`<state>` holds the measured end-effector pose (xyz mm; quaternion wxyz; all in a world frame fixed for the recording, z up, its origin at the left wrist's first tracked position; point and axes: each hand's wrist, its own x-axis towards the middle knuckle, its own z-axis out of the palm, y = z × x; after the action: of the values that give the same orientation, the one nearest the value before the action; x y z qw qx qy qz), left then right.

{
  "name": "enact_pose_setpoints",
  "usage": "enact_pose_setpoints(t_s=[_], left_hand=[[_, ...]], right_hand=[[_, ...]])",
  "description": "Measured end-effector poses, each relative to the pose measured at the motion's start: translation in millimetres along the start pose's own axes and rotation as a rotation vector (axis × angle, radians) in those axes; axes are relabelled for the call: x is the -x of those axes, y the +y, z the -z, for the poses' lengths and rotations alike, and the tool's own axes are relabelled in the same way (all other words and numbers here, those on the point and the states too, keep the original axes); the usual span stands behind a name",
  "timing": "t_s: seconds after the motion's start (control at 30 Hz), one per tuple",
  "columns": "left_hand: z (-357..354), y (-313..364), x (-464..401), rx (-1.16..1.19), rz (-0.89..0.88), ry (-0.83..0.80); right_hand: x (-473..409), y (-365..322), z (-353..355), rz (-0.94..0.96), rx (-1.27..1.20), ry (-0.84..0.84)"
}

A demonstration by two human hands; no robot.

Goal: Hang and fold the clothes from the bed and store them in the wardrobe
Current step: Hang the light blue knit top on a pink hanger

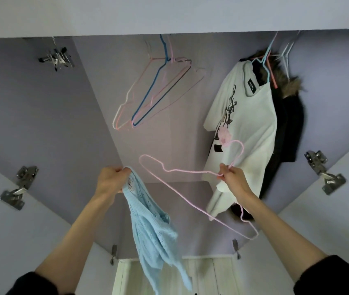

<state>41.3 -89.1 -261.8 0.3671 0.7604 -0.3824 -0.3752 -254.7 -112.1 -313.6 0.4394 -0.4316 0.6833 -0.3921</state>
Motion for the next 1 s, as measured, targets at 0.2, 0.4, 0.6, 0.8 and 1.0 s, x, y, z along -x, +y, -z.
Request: enact_pose_setpoints(t_s=[0.2,0.4,0.6,0.8,1.0], left_hand=[[-3.1,11.5,-3.9,-0.123,-0.148,-0.017],[-18.2,32.4,13.3,-0.348,-0.386,0.006],[-33.0,56.3,36.1,-0.380,-0.620,-0.068],[-25.1,56.5,42.7,-0.684,-0.947,-0.023],[-19.5,62.8,34.4,-0.740,-0.987,-0.059]], right_hand=[[14.0,-8.9,6.7,0.177,0.163,0.007],[29.1,-41.3,-14.5,0.423,0.426,-0.008],[49.3,-67.1,-55.1,0.560,0.374,-0.048],[56.9,-82.3,-60.0,0.478,0.090,-0.028],[56.3,-90.3,-56.4,0.488,0.002,-0.056]])
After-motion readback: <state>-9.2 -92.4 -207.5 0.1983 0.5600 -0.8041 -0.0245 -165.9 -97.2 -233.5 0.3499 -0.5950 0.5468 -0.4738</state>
